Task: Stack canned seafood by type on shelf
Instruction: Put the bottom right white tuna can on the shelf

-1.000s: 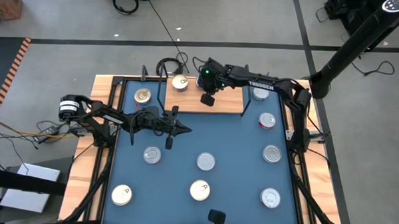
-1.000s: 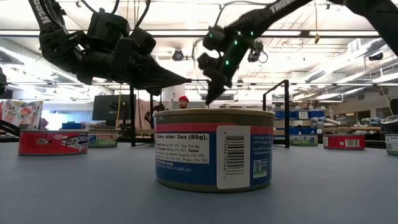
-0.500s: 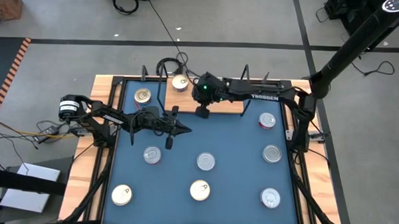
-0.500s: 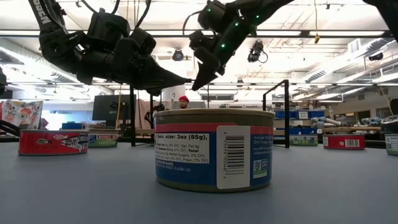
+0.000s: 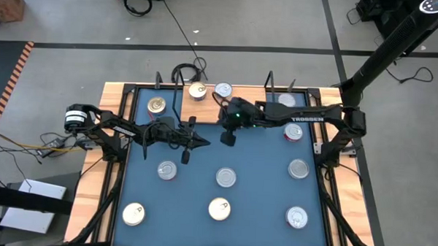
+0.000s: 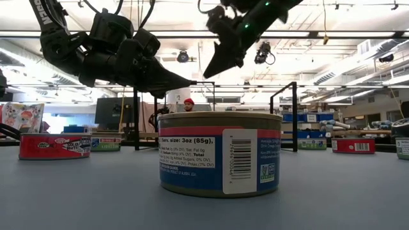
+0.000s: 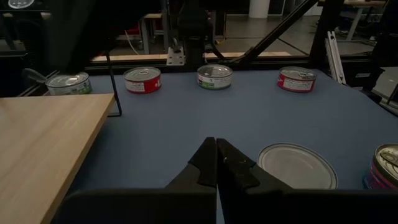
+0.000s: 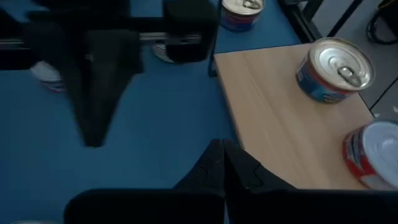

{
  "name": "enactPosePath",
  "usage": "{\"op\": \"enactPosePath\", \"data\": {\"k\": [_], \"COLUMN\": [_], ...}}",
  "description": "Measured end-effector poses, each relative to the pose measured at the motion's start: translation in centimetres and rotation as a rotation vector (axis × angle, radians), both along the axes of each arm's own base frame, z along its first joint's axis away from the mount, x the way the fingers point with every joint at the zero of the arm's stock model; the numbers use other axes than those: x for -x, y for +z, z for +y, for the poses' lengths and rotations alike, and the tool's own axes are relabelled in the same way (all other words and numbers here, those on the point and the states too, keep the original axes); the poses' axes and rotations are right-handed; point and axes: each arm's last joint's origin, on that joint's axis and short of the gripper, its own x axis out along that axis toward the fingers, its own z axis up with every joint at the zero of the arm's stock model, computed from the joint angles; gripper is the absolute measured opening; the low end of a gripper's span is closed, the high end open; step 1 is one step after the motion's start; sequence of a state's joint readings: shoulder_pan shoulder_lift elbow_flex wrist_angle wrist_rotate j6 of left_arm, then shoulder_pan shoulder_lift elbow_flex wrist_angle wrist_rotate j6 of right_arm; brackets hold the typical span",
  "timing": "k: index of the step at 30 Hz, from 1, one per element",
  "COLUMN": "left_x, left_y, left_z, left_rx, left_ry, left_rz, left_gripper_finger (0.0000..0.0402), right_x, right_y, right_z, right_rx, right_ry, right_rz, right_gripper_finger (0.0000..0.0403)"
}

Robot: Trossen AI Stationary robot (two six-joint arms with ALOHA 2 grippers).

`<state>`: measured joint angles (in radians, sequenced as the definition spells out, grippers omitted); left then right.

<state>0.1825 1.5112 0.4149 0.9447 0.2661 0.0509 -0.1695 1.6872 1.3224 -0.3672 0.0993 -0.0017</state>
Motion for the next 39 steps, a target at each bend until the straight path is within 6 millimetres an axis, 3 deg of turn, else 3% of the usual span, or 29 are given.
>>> {"op": "enactPosePath", "data": {"k": [8, 19, 32, 39], "left_x": [0.0, 0.0, 0.0, 0.0], "left_y": [0.0, 0.0, 0.0, 0.0], "left_z": [0.0, 0.0, 0.0, 0.0], "left_rx": [0.000, 0.000, 0.001, 0.001], "left_ry": [0.000, 0.000, 0.000, 0.000], "left_rz": [0.000, 0.000, -0.001, -0.001], "left_gripper_finger": [0.0001, 0.0001, 0.0001, 0.0001], "right_x": [2.4, 3.8, 5.3, 6.4], "right_y": [0.7, 0.0, -2.3, -3.5], "right_z": [3.4, 8.0, 10.0, 10.2], "right_rx": [-0.047, -0.160, -0.338, -0.324], "right_ry": [-0.105, -0.073, -0.104, -0.147], "right_rz": [-0.001, 0.127, 0.266, 0.376], "right_gripper_finger": [0.0000, 0.0000, 0.0003, 0.0015]}}
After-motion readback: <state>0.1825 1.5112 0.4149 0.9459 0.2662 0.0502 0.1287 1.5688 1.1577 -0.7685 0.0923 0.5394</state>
